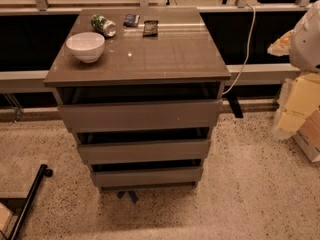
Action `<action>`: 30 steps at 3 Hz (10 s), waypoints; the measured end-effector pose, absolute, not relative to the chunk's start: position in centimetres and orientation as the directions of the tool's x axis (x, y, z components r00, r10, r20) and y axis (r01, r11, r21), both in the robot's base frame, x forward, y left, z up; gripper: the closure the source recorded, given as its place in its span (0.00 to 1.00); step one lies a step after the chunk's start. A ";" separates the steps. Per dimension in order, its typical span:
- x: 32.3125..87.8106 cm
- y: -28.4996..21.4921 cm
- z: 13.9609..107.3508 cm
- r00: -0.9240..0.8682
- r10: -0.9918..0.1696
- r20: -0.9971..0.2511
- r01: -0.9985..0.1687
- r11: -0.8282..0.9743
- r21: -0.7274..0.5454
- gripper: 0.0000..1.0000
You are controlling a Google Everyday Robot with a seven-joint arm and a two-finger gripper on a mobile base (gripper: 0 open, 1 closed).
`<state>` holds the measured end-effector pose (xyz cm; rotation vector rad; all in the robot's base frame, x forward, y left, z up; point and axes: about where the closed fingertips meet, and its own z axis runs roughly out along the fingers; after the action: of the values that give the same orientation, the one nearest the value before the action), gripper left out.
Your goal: Open middle drawer
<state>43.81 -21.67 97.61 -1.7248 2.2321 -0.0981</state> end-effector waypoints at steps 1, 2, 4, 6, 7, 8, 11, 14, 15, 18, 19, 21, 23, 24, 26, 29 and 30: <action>43.8 -21.6 97.7 -0.223 -0.952 -0.209 -0.930 0.272 -0.248 0.00; 44.7 -20.6 96.3 -0.217 -0.946 -0.241 -0.921 0.280 -0.270 0.00; 50.4 -19.3 87.8 -0.106 -0.897 -0.428 -0.921 0.251 -0.299 0.00; 52.8 -18.1 82.1 -0.058 -0.855 -0.515 -0.933 0.230 -0.277 0.00; 52.2 -15.0 79.1 -0.061 -0.808 -0.586 -0.954 0.221 -0.205 0.00; 52.1 -10.5 75.7 -0.059 -0.741 -0.669 -0.967 0.209 -0.147 0.00; 54.3 -1.0 62.1 -0.149 -0.620 -0.770 -0.982 0.182 0.044 0.00; 55.6 -0.4 55.4 -0.304 -0.538 -0.786 -0.944 0.284 0.170 0.00; 57.3 -2.7 53.2 -0.336 -0.497 -0.800 -0.922 0.349 0.170 0.00; 64.4 -9.2 48.2 -0.377 -0.473 -0.796 -0.885 0.438 0.160 0.00; 66.4 -10.1 46.7 -0.387 -0.474 -0.791 -0.883 0.437 0.170 0.00; 67.9 -9.9 44.7 -0.402 -0.469 -0.787 -0.884 0.424 0.199 0.17; 67.9 -9.9 44.9 -0.402 -0.469 -0.787 -0.884 0.424 0.199 0.62; 67.9 -9.9 45.2 -0.402 -0.469 -0.787 -0.884 0.424 0.199 0.86; 67.9 -9.9 45.1 -0.402 -0.469 -0.787 -0.884 0.424 0.199 0.82; 65.8 -11.5 44.4 -0.494 -0.492 -0.716 -0.853 0.434 0.291 0.12; 65.5 -11.5 44.3 -0.498 -0.495 -0.712 -0.852 0.434 0.294 0.00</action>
Offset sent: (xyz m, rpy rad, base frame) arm 0.0316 0.0330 -0.0498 0.0908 -0.0939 -0.0040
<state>65.55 -11.50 44.35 -1.1297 2.1564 0.8778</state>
